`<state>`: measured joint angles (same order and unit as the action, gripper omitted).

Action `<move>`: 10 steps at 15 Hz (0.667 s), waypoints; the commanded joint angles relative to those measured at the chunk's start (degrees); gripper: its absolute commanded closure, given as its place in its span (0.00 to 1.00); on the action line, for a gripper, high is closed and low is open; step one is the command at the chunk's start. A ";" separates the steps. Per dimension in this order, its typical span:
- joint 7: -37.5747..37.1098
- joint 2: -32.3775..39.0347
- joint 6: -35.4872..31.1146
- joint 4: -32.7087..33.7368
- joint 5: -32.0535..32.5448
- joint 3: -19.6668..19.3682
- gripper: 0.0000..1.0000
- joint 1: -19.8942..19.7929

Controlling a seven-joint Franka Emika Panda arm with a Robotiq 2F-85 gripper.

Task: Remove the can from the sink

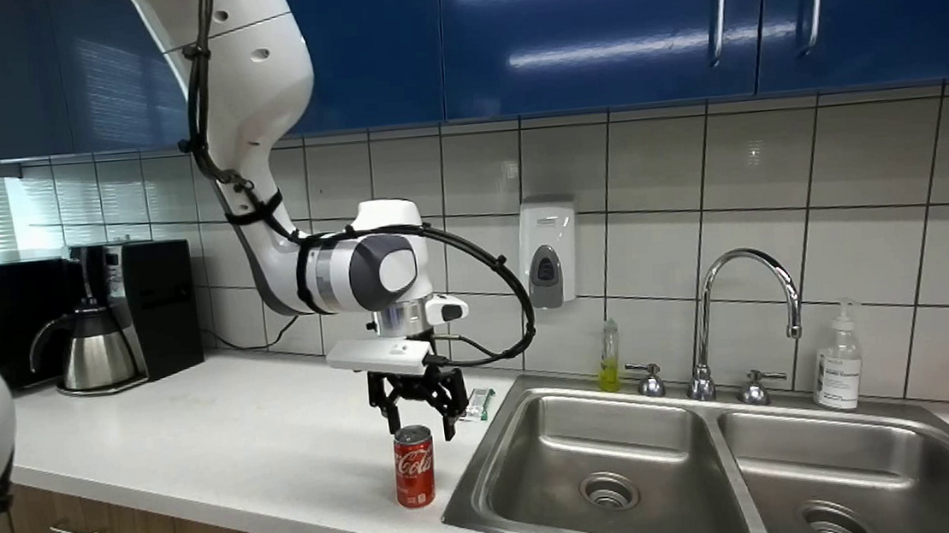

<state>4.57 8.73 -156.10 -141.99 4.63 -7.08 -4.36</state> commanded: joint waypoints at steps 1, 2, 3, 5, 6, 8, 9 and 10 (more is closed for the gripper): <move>-1.97 -4.36 2.53 -1.79 2.62 -0.71 0.00 -0.20; -1.80 -5.13 2.88 -2.09 2.75 -0.79 0.00 -0.32; -1.74 -5.74 3.18 -2.34 2.79 -0.83 0.00 -0.41; -1.53 -7.17 4.08 -2.91 2.98 -0.95 0.00 -0.58; -1.33 -7.84 4.50 -3.20 2.99 -0.95 0.00 -0.66; -1.16 -9.49 5.37 -4.07 2.94 -0.97 0.00 -0.86; -1.14 -10.24 5.87 -4.53 2.96 -0.96 0.00 -0.95; -1.06 -11.10 6.70 -5.01 2.99 -0.93 0.00 -1.06</move>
<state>4.57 2.12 -152.48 -144.65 5.75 -8.25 -4.53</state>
